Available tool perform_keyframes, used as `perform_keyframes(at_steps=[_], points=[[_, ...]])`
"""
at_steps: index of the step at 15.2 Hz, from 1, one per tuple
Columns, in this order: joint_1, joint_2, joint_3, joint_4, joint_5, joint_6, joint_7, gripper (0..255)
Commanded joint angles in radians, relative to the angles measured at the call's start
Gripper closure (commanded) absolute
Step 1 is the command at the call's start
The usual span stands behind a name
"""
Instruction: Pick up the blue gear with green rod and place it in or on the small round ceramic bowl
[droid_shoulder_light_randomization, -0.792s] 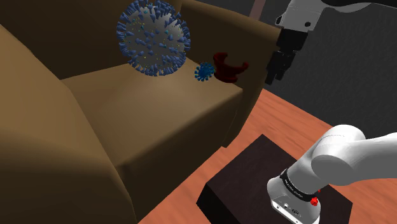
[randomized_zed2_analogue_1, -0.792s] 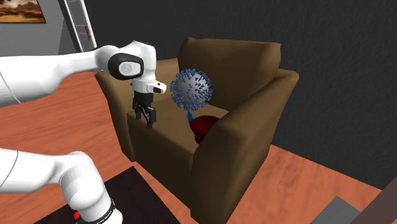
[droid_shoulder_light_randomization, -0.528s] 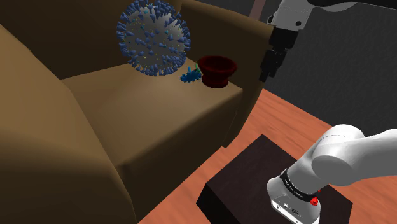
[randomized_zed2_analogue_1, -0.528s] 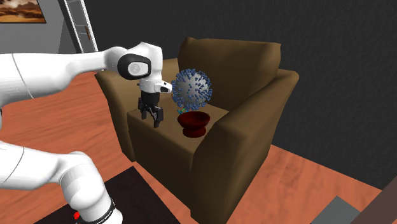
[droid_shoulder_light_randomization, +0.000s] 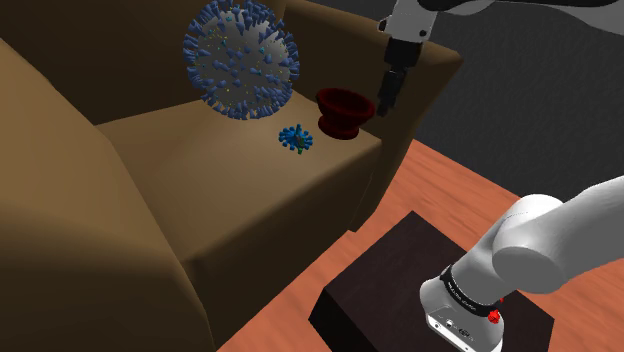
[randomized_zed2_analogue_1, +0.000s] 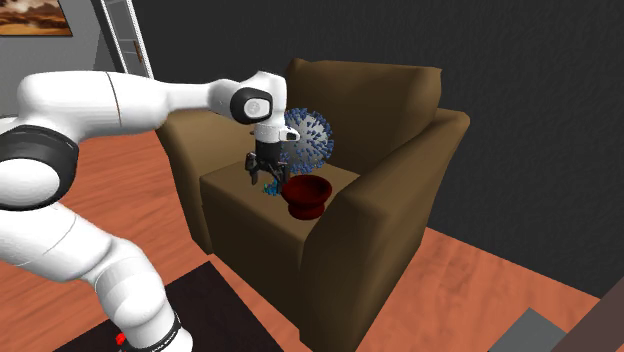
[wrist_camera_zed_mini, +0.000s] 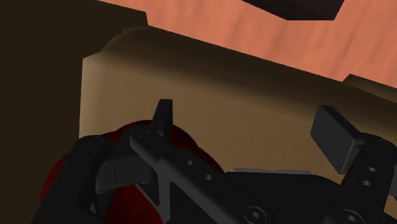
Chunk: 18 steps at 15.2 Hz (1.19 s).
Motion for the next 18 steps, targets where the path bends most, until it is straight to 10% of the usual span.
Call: perform_keyframes(at_steps=[1,13,18], points=[[0.010,0.078,-0.008,0.053,-0.009,0.029,-0.063,0],[0.056,0.529,0.015,0.496,-0.033,0.068,-0.360,0],[0.056,0.538,0.017,0.451,-0.034,0.122,-0.368,0]])
